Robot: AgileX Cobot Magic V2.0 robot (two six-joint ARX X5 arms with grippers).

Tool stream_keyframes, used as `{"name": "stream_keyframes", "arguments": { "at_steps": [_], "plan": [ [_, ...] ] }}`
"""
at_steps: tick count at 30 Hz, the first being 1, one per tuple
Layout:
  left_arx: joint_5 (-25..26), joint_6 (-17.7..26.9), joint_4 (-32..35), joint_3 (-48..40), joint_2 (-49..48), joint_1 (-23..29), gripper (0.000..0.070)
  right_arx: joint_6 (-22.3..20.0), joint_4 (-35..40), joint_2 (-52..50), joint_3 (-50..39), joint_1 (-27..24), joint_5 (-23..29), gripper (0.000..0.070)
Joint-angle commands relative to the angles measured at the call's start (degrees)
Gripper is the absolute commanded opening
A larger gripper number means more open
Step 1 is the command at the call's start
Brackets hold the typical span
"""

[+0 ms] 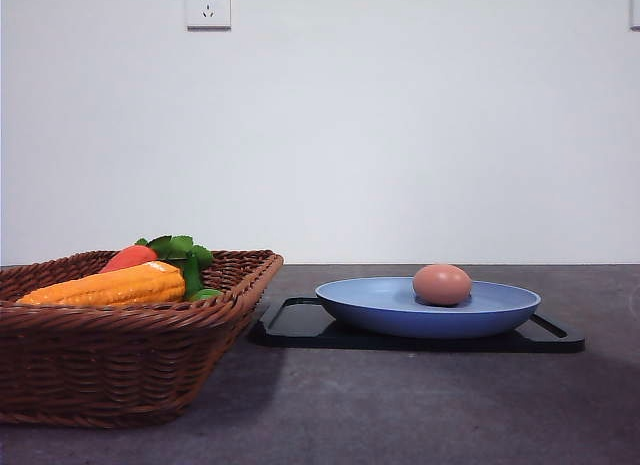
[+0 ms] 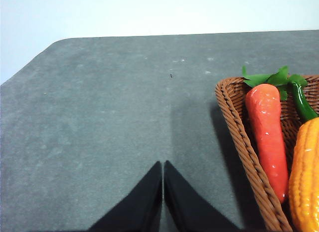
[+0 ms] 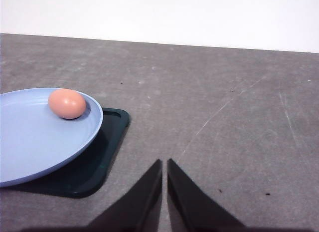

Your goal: Transfer egg from basket to plate and serve

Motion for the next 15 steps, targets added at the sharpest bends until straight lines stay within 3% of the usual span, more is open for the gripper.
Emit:
{"name": "stream_keyframes", "arguments": {
  "at_steps": [1, 15],
  "plan": [
    [-0.04, 0.11, -0.24, -0.87, 0.02, 0.04, 0.0000, 0.79, 0.57, -0.15, -0.35, 0.02, 0.09, 0.0000],
    [-0.04, 0.11, -0.24, -0.87, 0.02, 0.04, 0.0000, 0.79, 0.57, -0.15, -0.35, 0.02, 0.09, 0.0000]
  ]
}}
